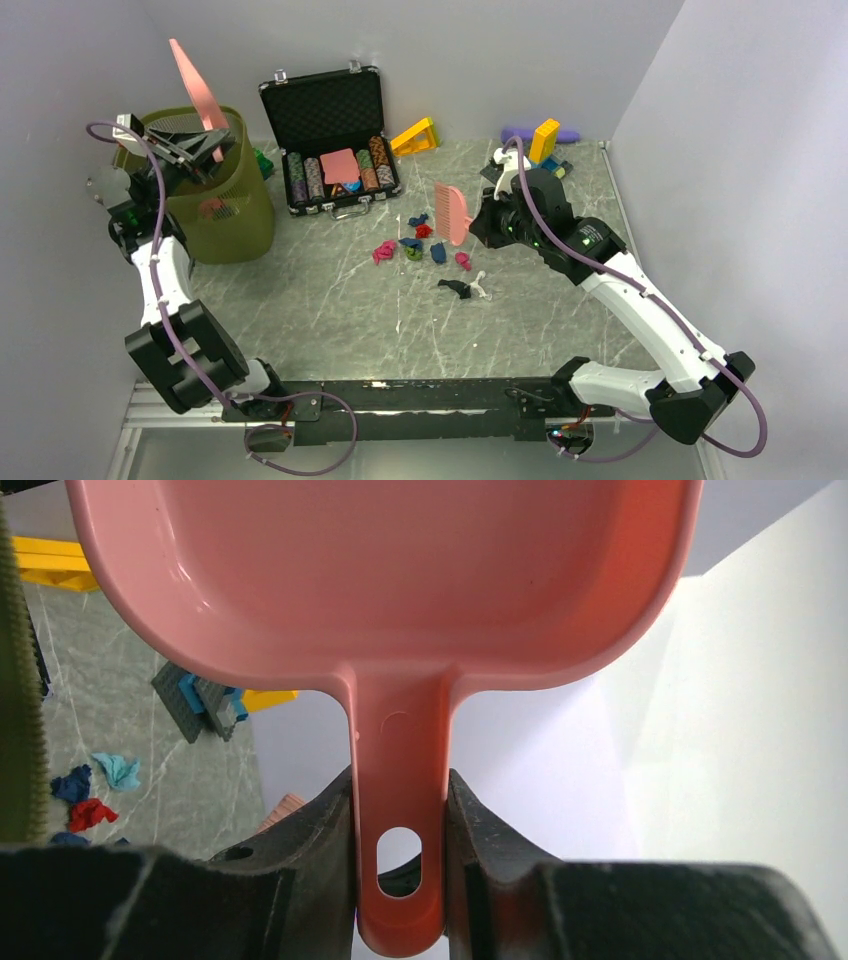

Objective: Sweep away the paper scraps from the table

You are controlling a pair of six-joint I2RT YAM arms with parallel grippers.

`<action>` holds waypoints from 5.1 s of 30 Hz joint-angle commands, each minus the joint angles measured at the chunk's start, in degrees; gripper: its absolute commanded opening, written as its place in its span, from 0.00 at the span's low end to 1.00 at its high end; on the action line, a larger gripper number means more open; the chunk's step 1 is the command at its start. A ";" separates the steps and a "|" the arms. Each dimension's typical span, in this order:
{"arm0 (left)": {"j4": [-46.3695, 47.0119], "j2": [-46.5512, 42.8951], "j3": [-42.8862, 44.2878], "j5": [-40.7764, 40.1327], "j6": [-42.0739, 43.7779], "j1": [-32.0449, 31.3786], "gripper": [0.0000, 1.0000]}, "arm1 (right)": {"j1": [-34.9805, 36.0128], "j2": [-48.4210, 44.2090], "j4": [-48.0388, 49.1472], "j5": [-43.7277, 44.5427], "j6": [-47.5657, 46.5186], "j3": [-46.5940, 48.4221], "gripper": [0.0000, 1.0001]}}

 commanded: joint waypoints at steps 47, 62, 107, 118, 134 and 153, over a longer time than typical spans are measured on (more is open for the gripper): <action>-69.15 -29.53 -4.06 -48.72 77.90 -33.19 0.00 | 5.14 34.29 17.84 -4.48 31.09 9.88 0.00; -64.84 -28.77 -7.70 -37.01 79.45 -33.20 0.00 | -2.88 22.78 0.39 8.69 44.20 -2.34 0.00; -81.62 -14.22 0.97 -62.97 91.45 -72.81 0.00 | -18.51 2.36 7.69 1.96 32.05 -9.54 0.00; -99.87 -6.76 7.38 -67.78 86.14 -81.77 0.00 | -18.45 19.02 -11.08 24.87 -6.53 10.44 0.00; -100.98 14.35 9.22 -63.02 87.89 -85.07 0.00 | -15.78 48.35 -19.51 16.33 -24.53 28.27 0.00; -102.36 25.78 19.22 -59.08 96.56 -81.19 0.00 | -7.10 49.69 -21.32 -26.78 -37.43 26.62 0.00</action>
